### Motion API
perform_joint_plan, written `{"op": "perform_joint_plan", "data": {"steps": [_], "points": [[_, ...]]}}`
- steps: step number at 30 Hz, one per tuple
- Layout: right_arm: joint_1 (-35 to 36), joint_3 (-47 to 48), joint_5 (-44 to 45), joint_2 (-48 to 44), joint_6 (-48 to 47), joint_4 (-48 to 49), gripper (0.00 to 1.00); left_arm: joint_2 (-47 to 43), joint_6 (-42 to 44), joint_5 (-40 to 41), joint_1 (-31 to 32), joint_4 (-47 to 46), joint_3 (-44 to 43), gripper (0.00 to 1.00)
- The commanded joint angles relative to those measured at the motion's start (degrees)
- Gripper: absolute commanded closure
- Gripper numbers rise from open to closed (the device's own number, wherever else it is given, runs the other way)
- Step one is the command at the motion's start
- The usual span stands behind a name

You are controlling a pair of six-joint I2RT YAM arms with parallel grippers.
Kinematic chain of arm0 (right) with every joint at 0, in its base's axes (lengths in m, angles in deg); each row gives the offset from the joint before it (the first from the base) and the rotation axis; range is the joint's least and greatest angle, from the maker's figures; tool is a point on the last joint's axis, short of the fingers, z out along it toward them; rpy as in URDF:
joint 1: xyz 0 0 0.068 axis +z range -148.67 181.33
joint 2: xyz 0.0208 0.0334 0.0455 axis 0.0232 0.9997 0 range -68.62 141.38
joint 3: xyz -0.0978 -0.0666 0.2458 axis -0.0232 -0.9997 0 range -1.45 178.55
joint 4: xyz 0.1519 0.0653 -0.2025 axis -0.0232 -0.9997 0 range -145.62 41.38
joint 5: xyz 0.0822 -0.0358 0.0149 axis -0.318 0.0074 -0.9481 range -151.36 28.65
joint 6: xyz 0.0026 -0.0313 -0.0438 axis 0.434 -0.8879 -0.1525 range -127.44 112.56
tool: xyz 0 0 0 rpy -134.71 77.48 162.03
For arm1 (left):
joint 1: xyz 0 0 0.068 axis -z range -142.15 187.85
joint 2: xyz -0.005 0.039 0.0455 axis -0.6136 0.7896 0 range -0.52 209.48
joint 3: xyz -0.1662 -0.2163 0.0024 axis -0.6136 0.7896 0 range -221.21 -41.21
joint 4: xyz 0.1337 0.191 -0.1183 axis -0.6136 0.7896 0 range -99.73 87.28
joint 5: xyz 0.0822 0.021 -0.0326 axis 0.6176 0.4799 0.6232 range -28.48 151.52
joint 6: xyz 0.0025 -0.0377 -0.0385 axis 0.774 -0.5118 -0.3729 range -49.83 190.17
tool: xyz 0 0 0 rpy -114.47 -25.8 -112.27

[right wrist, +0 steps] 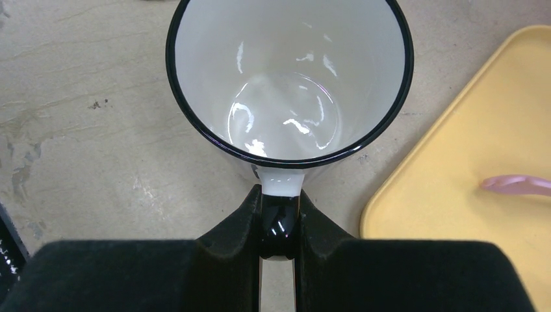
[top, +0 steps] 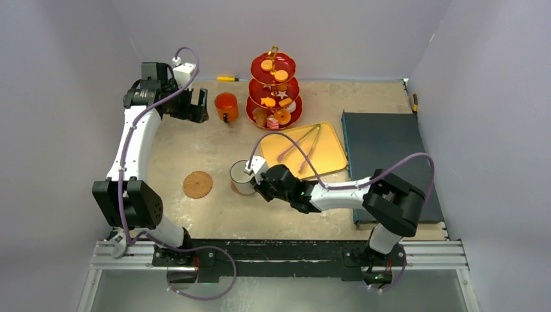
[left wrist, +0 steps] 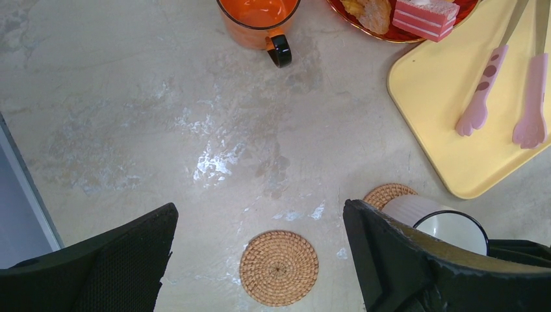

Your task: Serve the afternoon tea

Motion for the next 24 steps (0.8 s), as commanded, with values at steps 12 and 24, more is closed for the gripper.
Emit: {"op": "perform_joint_plan", "data": {"steps": [12,24], "points": [[1.15,0.88,2.98,0.49,-3.79,10.9,1.0,-0.13,0.68,-0.73,-0.38,0.08,-0.67,0.01],[1.15,-2.16,2.47,2.21,-0.5,16.58,0.54,-0.13,1.96,-1.29,-0.4,0.65,-0.51,0.01]]}}
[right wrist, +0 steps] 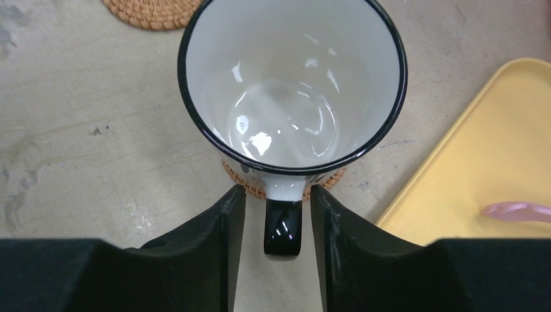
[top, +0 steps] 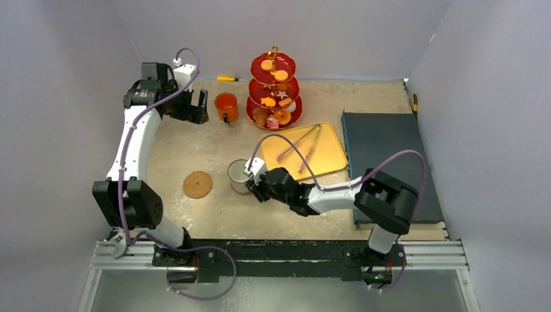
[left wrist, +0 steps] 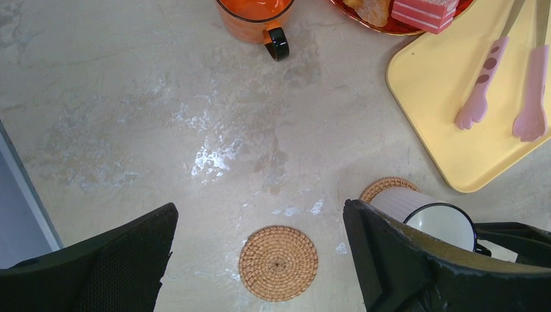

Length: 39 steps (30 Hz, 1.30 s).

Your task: Serve the afternoon tea

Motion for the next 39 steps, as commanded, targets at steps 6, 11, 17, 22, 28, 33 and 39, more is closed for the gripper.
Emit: {"op": "perform_joint_plan", "data": {"steps": [6,11,17,22,28,33,39], "points": [[0.4,-3.0,2.75,-5.25,1.36,6.28,0.36,0.38,1.41,-1.22,-0.34,-0.96,-0.62,0.01],[0.4,-3.64,2.87,-12.49,2.26,0.74,0.18,3.15,1.81,-1.79,-0.38,-3.39,-1.58,0.01],[0.15,-3.21,4.79,-19.31,3.94,-4.32,0.13,12.96,5.33,-4.59,-0.31,-6.68,-7.58,0.01],[-0.56,-2.37,5.98,-21.99,5.23,-6.62,0.13,25.57,9.2,-7.33,-0.39,-6.0,-19.71,0.01],[-3.11,-1.25,5.91,-23.73,7.55,-9.18,0.15,38.17,13.43,-11.76,-0.21,-6.54,-34.21,0.04],[-5.6,-0.63,4.55,-24.35,9.46,-10.55,0.16,43.29,19.0,-14.91,0.66,-9.61,-37.62,0.15],[-7.84,0.41,3.56,-24.59,10.2,-12.2,0.16,47.2,21.78,-16.11,1.89,-12.29,-38.33,0.26]]}}
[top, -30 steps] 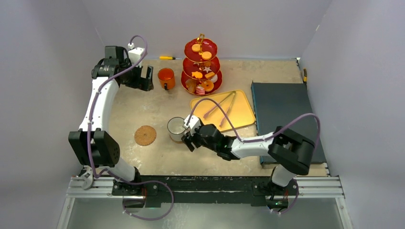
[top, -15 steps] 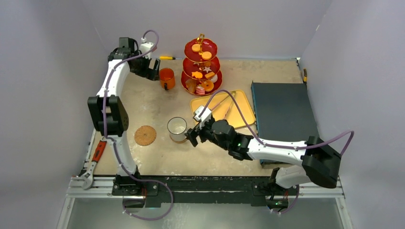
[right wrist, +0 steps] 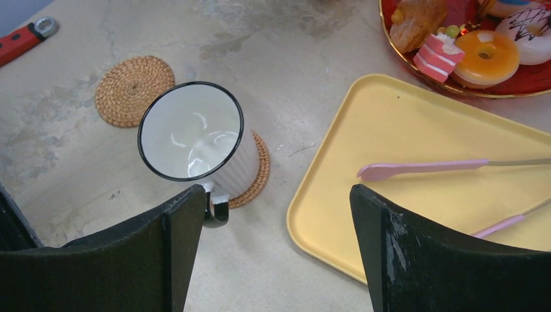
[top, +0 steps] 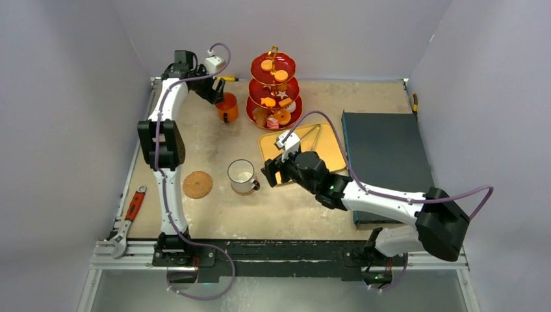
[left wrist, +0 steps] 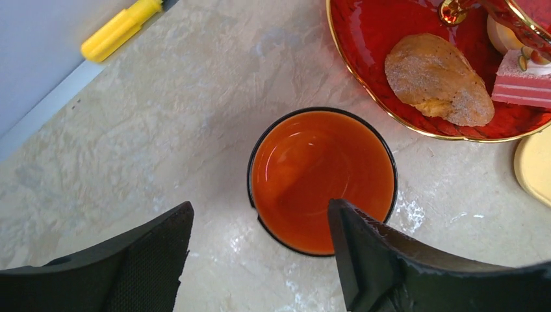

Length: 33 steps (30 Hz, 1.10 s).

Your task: Serve the afternoon tea

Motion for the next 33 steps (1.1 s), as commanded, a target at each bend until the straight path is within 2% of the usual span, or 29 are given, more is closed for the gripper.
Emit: {"op": "perform_joint_plan", "data": {"steps": [1,6,8,15,17,20,26,33], "points": [[-1.11,3.21,-0.84,-1.55,1.57,-0.83,0.16,2.54,3.74,-3.44,1.12,-3.87,-2.64,0.28],[-1.26,3.62,-1.21,-0.65,2.45,-1.16,0.17,4.99,3.58,-3.61,1.12,-6.73,-2.78,0.34],[-1.29,3.7,-1.3,-0.23,2.84,-1.33,0.17,5.73,3.24,-3.87,1.12,-7.55,-2.89,0.4],[-1.87,5.57,-0.26,0.88,2.03,-3.61,0.18,6.61,2.55,-4.03,2.54,-8.44,-0.83,0.8],[-2.56,6.57,-0.29,1.17,1.61,-4.31,0.18,6.0,2.29,-3.3,2.47,-8.49,0.82,0.9],[-3.98,8.34,-0.68,1.75,1.41,-5.17,0.18,3.82,1.77,-0.89,2.52,-8.22,4.46,1.0],[-5.21,13.11,-0.42,4.93,0.28,-7.35,0.18,-3.54,-4.7,12.29,2.3,-10.22,14.94,1.0],[-5.21,18.9,1.16,10.11,-0.81,-7.32,0.17,-16.06,-16.3,18.54,1.56,-15.32,31.45,1.0]]}}
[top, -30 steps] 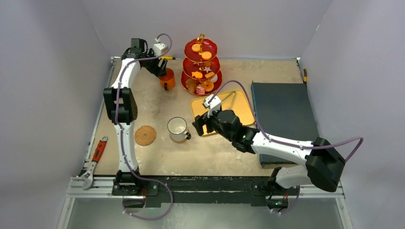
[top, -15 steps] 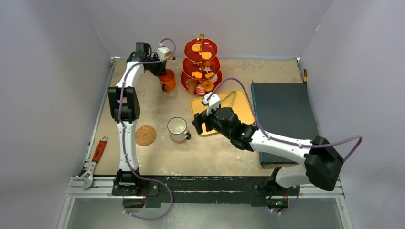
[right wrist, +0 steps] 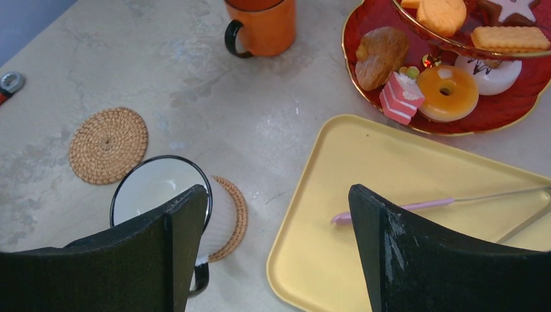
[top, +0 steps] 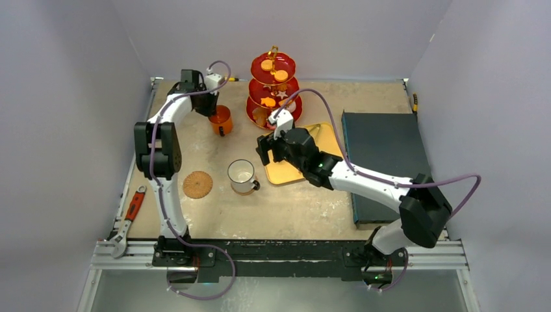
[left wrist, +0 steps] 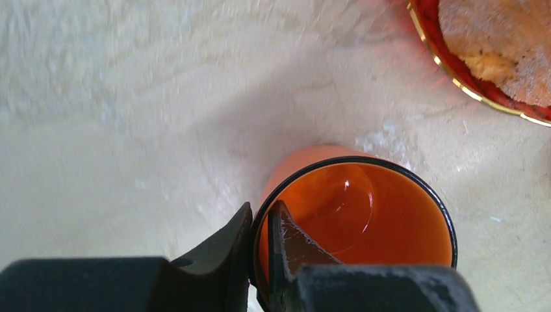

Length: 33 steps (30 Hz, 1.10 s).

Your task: Serve the afternoon tea

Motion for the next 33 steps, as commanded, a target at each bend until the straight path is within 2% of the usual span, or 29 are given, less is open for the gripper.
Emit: {"op": "perform_joint_plan", "data": {"steps": [1,8,12,16,25,33], "points": [[0.05,5.57,2.2,2.92,-1.93,0.19,0.17,-8.69,-9.01,7.24,-0.67,-1.43,8.28,1.0],[0.67,14.34,1.43,10.85,-4.84,-0.91,0.17,-17.83,-13.96,5.31,-2.19,-0.17,17.28,1.0],[3.35,20.51,0.98,15.56,-7.31,-2.04,0.17,-22.9,-15.05,4.56,-2.5,0.77,21.12,1.0],[6.16,28.35,1.12,21.44,-8.28,-5.74,0.17,-27.42,-16.92,4.1,-3.57,2.83,21.65,1.0],[10.25,41.14,2.71,30.22,-8.95,-11.97,0.19,-37.97,-19.37,8.63,-3.78,6.15,24.04,1.0],[10.56,44.89,3.59,32.98,-9.18,-12.63,0.2,-42.84,-19.39,6.7,-3.79,10.55,24.23,1.0]]}}
